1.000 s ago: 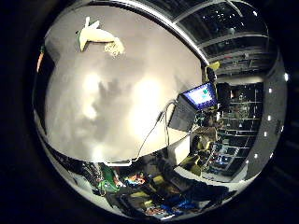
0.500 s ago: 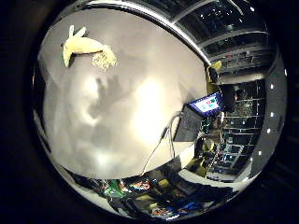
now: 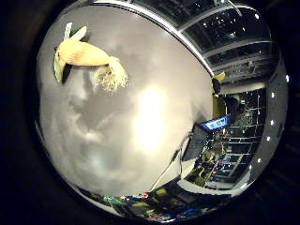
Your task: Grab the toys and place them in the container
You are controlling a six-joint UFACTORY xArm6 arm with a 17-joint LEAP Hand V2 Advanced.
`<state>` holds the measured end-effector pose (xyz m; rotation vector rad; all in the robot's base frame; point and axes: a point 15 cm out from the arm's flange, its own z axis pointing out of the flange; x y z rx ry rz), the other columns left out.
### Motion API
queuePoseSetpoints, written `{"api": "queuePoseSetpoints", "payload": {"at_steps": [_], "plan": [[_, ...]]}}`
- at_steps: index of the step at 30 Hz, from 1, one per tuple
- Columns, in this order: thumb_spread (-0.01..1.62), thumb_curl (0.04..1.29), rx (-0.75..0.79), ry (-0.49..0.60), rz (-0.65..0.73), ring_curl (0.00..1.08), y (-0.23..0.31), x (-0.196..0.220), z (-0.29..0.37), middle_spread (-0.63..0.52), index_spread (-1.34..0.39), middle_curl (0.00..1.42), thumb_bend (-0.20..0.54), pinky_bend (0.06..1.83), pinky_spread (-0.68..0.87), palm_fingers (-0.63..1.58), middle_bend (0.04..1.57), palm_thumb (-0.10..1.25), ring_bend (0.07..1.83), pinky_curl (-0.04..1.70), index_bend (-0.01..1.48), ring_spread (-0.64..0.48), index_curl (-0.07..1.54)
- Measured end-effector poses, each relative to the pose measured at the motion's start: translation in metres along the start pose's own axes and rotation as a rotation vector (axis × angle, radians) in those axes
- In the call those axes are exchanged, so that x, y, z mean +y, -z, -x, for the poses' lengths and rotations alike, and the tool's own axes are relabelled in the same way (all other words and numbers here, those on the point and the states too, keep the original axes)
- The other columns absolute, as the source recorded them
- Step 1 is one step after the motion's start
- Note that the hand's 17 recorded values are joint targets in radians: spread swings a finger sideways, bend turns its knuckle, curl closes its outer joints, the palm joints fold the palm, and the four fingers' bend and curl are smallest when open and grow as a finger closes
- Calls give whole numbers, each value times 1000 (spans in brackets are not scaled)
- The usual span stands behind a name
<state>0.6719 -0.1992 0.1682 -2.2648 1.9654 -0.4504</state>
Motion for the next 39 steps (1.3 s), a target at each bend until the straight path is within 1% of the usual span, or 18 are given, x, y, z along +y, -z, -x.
{"api": "queuePoseSetpoints", "payload": {"at_steps": [4, 7, 9, 11, 12, 17, 21, 25, 26, 27, 28, 30, 31, 32, 33, 35, 39], "plan": [[1026, 301, 13, -8, -52, 228, -9, -18, 13, 157, -352, 304, -24, 482, 375, 43, 181, 572, 315, 260, 188, 187, 297], [1025, 299, 30, 9, -71, 228, -20, -26, 24, 161, -347, 297, -28, 452, 373, 53, 179, 568, 295, 261, 191, 188, 312], [1014, 284, 44, 25, -65, 224, -28, -26, 28, 162, -351, 291, -44, 422, 370, 59, 176, 493, 263, 260, 201, 197, 327], [1011, 277, 63, 49, -52, 223, -37, -25, 33, 162, -356, 284, -42, 399, 375, 70, 171, 443, 244, 261, 215, 200, 338], [1003, 271, 73, 61, -43, 222, -42, -24, 36, 162, -366, 274, -39, 374, 379, 77, 164, 394, 226, 261, 241, 200, 350], [987, 266, 117, 125, 7, 221, -69, -14, 49, 143, -390, 255, -34, 324, 379, 92, 164, 311, 188, 269, 287, 203, 368], [978, 269, 126, 164, 27, 214, -81, -11, 62, 124, -394, 253, -30, 301, 382, 120, 171, 294, 181, 273, 320, 202, 374], [995, 277, 127, 195, 37, 198, -89, -10, 73, 96, -398, 259, -19, 257, 390, 199, 181, 324, 171, 272, 415, 190, 394], [1005, 280, 129, 198, 38, 191, -89, -10, 73, 90, -404, 263, -12, 238, 390, 229, 191, 347, 164, 267, 446, 185, 396], [1019, 292, 132, 202, 38, 190, -88, -10, 73, 78, -413, 267, 13, 209, 387, 285, 202, 402, 170, 260, 507, 180, 415], [1030, 297, 135, 205, 38, 176, -88, -11, 72, 66, -418, 270, 14, 180, 388, 330, 201, 443, 156, 250, 577, 173, 424], [1038, 301, 141, 207, 37, 173, -86, -11, 69, 59, -416, 275, 8, 170, 387, 338, 207, 472, 162, 245, 618, 169, 440], [1034, 324, 147, 207, 36, 148, -85, -11, 64, 20, -424, 294, 49, 121, 385, 458, 280, 601, 138, 206, 802, 145, 485], [1018, 336, 153, 205, 36, 140, -83, -10, 58, -1, -426, 309, 70, 107, 384, 505, 327, 671, 127, 193, 903, 130, 522], [1005, 345, 160, 207, 34, 131, -80, -11, 55, -19, -426, 319, 76, 102, 383, 517, 361, 716, 132, 177, 956, 120, 535], [938, 374, 175, 204, 31, 107, -73, -11, 43, -108, -425, 366, 97, 97, 375, 571, 516, 875, 133, 132, 1149, 65, 598], [868, 392, 207, 187, 37, 93, -54, -8, 15, -201, -401, 400, 66, 128, 358, 551, 628, 984, 165, 91, 1253, 5, 615]]}}
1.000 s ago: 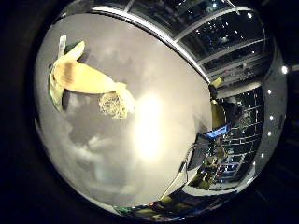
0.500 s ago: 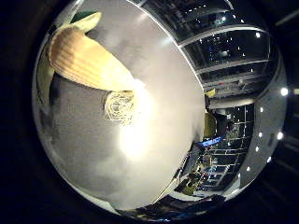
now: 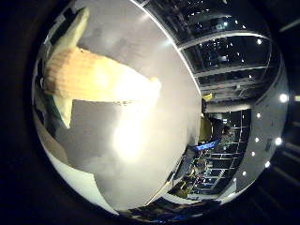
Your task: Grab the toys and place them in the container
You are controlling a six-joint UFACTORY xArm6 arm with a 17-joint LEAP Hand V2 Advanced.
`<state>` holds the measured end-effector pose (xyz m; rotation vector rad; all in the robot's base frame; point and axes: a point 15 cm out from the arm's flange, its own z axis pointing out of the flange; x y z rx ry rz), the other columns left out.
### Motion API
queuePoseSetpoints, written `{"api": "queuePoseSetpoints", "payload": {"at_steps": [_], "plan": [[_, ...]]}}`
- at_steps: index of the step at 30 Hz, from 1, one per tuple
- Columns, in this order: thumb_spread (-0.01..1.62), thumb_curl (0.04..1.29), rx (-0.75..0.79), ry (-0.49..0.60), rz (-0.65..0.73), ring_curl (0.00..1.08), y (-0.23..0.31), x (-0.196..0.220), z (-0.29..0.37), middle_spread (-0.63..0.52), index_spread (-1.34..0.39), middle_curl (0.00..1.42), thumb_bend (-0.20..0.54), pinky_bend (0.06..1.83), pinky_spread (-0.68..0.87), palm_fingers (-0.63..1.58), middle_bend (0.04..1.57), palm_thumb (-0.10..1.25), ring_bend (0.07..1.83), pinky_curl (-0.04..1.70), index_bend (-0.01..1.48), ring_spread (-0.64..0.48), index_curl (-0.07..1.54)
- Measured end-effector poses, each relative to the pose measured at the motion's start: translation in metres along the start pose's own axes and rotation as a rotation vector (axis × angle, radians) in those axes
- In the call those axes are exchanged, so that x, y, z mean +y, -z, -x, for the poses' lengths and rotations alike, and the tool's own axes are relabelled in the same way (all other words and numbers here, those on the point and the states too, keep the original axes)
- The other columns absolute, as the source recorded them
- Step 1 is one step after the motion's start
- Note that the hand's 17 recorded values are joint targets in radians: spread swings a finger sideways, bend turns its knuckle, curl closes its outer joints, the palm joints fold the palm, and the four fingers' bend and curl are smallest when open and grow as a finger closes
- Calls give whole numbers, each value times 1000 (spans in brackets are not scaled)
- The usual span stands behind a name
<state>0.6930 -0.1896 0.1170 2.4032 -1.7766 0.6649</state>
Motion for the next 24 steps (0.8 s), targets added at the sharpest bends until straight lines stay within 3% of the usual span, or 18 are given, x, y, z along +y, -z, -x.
{"api": "queuePoseSetpoints", "payload": {"at_steps": [6, 10, 14, 17, 20, 24], "plan": [[853, 430, 28, 1, 138, 82, 13, 45, -36, -283, -382, 409, -16, 157, 342, 465, 657, 1037, 167, 84, 1343, -39, 601], [866, 439, 44, -4, 214, 81, 32, 73, -63, -294, -377, 411, -21, 154, 333, 431, 657, 1039, 167, 89, 1373, -32, 593], [888, 453, 69, -27, 201, 89, 55, 83, -95, -296, -377, 416, -23, 165, 327, 395, 665, 1024, 178, 104, 1368, -29, 576], [927, 436, 65, -46, 205, 124, 56, 90, -103, -263, -406, 411, -36, 209, 325, 314, 631, 950, 231, 142, 1167, -21, 530], [954, 411, 59, -53, 211, 177, 49, 95, -104, -162, -426, 373, -31, 358, 331, 128, 509, 890, 354, 210, 665, 26, 382], [967, 399, 45, -50, 220, 201, 38, 96, -96, -17, -418, 312, -29, 477, 345, -2, 304, 853, 390, 263, 318, 111, 277]]}}
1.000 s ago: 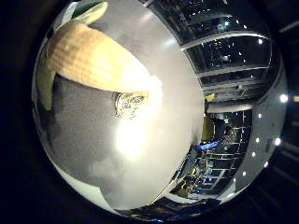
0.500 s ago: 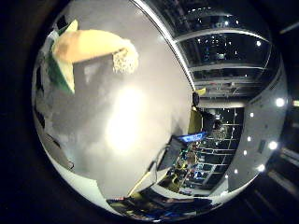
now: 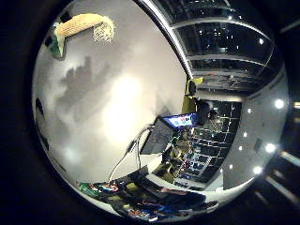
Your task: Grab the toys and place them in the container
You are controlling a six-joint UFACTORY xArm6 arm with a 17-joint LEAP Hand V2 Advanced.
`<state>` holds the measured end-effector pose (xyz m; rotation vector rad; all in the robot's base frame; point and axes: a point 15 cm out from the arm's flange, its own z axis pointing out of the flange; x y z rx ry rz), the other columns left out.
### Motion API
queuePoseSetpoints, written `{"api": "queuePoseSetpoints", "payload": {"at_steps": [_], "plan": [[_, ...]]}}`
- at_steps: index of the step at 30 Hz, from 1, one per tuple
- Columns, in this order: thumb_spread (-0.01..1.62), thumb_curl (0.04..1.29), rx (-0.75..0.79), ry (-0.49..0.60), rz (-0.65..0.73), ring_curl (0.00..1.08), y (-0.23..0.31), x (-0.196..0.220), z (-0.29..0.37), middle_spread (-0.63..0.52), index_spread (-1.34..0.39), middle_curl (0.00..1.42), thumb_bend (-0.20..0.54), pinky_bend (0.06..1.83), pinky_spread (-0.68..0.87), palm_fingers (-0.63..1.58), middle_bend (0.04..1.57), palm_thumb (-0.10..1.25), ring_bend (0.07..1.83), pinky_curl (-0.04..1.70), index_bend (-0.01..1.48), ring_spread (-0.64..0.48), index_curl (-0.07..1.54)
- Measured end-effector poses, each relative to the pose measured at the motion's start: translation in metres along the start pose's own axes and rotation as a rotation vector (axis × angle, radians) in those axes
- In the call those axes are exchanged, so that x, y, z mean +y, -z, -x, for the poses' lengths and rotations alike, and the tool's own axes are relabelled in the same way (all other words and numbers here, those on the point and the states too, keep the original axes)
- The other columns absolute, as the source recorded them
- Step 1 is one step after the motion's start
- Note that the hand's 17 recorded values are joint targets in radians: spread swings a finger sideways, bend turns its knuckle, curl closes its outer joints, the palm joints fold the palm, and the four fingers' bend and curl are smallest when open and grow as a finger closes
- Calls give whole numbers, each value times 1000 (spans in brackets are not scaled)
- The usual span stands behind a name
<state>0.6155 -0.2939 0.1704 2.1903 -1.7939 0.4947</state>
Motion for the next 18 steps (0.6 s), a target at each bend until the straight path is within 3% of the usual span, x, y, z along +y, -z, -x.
{"api": "queuePoseSetpoints", "payload": {"at_steps": [5, 18], "plan": [[961, 396, 5, 17, -55, 209, -6, -23, 16, 112, -408, 294, -25, 494, 362, -25, 191, 836, 359, 285, 149, 163, 255], [889, 436, 14, 29, -205, 234, -14, -89, 82, 177, -416, 271, -21, 486, 384, -33, 173, 907, 334, 303, 159, 197, 245]]}}
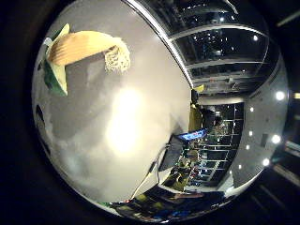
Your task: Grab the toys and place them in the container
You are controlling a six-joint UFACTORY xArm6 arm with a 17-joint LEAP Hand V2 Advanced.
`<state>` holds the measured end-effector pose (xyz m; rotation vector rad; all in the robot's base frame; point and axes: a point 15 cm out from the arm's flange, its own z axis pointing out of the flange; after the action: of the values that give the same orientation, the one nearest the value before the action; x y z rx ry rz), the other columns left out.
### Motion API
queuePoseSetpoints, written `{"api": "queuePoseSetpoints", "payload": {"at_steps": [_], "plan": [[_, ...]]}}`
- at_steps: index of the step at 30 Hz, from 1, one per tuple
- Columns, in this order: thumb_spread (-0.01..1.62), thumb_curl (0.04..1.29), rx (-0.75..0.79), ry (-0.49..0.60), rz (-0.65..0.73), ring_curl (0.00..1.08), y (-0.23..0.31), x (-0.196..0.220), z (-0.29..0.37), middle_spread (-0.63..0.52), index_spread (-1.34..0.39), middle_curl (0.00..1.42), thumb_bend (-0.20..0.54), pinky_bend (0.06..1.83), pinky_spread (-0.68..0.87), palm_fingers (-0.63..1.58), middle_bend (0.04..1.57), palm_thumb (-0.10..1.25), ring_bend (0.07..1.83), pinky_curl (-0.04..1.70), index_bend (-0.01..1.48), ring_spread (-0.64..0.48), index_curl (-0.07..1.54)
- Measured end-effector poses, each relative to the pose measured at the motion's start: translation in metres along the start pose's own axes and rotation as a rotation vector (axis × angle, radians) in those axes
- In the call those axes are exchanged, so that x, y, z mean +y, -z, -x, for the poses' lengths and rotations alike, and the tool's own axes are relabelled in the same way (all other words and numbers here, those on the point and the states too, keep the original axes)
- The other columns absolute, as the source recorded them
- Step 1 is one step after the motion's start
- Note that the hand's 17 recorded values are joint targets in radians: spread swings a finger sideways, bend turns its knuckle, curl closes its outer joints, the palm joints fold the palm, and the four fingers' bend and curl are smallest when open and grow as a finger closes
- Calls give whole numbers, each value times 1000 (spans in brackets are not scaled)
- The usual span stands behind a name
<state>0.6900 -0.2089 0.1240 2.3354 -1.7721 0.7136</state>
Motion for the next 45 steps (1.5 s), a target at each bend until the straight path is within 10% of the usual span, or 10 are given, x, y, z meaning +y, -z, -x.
{"api": "queuePoseSetpoints", "payload": {"at_steps": [15, 33, 45], "plan": [[845, 494, 87, 105, 6, 219, -20, -1, 6, 153, -422, 242, -29, 370, 406, 77, 159, 910, 192, 286, 337, 207, 355], [857, 450, 78, 110, -75, 57, -34, -13, 11, -175, -471, 354, -11, 152, 402, 469, 457, 1022, 131, 186, 1161, 47, 573], [876, 457, 164, 115, 48, 48, -7, 24, -51, -291, -412, 393, -23, 167, 372, 397, 610, 1029, 152, 155, 1303, 4, 565]]}}
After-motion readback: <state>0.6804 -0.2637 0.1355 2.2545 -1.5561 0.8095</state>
